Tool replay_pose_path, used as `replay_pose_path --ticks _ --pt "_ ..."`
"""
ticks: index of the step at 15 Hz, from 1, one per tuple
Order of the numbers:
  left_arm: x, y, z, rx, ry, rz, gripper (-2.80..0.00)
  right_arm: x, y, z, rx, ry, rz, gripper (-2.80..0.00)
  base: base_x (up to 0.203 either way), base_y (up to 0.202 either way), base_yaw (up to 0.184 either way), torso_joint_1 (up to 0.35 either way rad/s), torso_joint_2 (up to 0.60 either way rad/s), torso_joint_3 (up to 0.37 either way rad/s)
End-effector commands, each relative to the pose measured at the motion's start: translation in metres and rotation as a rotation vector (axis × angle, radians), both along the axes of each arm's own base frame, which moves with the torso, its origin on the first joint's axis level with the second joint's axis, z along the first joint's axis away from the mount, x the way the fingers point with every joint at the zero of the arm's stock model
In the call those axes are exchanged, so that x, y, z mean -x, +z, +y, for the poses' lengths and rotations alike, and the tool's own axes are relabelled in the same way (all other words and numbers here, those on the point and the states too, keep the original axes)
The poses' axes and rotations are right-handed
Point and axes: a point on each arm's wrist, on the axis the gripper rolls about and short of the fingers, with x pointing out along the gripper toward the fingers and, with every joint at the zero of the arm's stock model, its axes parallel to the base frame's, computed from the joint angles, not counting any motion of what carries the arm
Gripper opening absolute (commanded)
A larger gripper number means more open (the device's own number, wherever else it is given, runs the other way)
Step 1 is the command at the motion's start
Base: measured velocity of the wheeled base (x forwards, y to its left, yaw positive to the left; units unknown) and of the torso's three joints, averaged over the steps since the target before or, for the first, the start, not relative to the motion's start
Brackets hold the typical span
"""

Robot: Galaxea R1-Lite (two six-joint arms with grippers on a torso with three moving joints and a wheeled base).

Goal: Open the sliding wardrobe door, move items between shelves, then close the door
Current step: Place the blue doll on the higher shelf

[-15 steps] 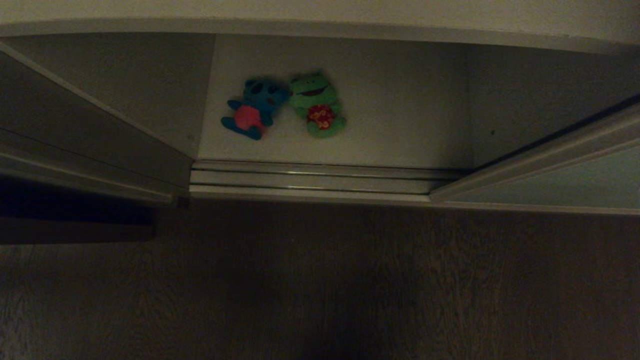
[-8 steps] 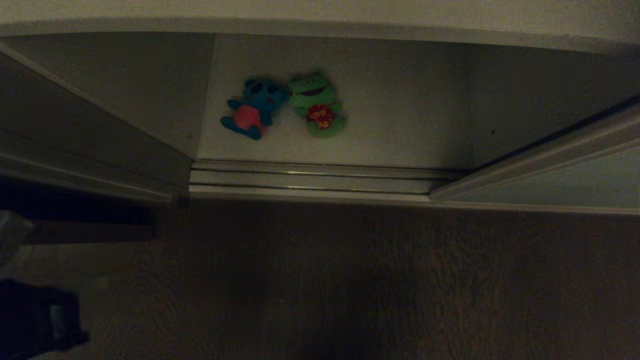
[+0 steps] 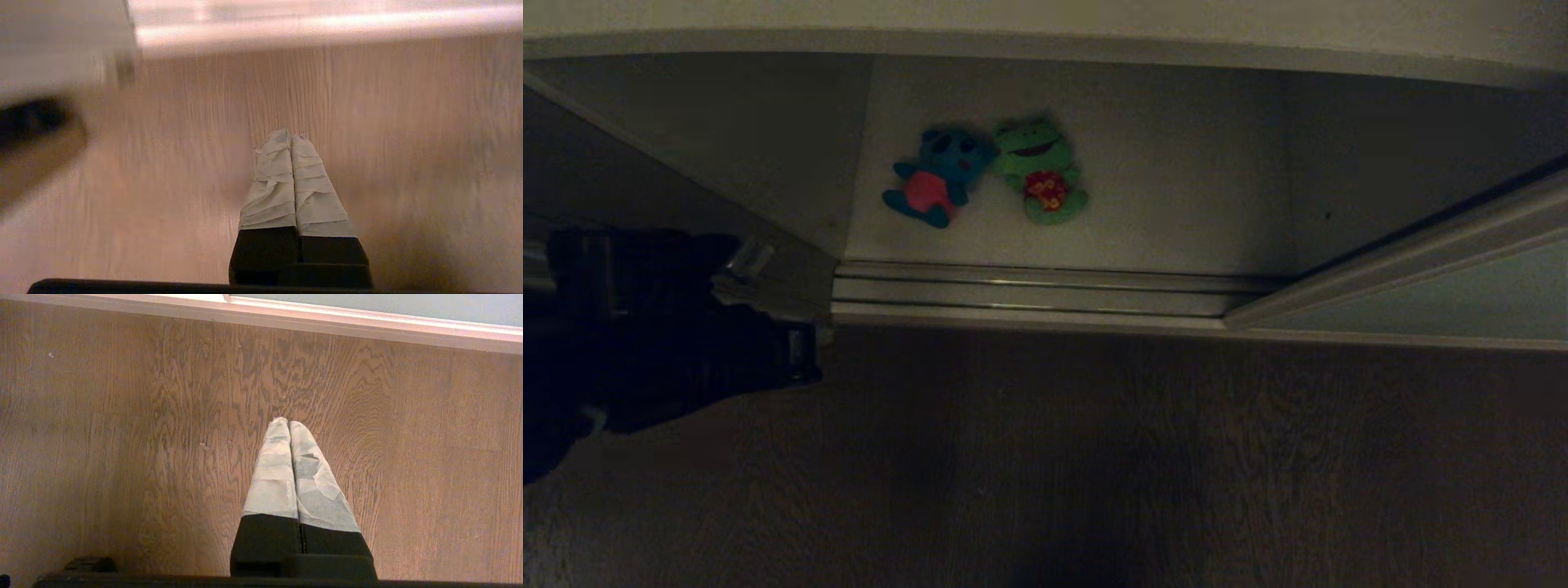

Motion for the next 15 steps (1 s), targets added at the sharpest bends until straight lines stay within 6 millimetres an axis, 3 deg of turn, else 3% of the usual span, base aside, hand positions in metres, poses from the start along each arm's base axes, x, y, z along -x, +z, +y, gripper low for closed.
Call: replay_pose_path --ticks 1,6,10,15 --pt "-0.033 -0.023 -0.005 0.001 -0.015 0.027 -2.8 0.0 0.0 0.0 0.0 0.0 -0.004 -2.8 0.0 0.0 0.0 0.0 0.0 0.0" --pt "-0.088 -0.005 -0.011 0.049 -0.005 -0.172 -2.8 0.0 0.0 0.0 0.0 0.0 -0.004 -2.8 0.0 0.0 0.0 0.0 0.0 0.0" --pt "-0.113 0.004 -0.013 0.08 0.01 -0.281 -2.8 0.0 0.0 0.0 0.0 0.0 -0.004 -2.8 0.0 0.0 0.0 0.0 0.0 0.0" --pt "-0.134 0.032 -0.02 0.114 0.003 -0.399 -2.8 0.0 0.0 0.0 0.0 0.0 -0.004 -2.8 0.0 0.0 0.0 0.0 0.0 0.0"
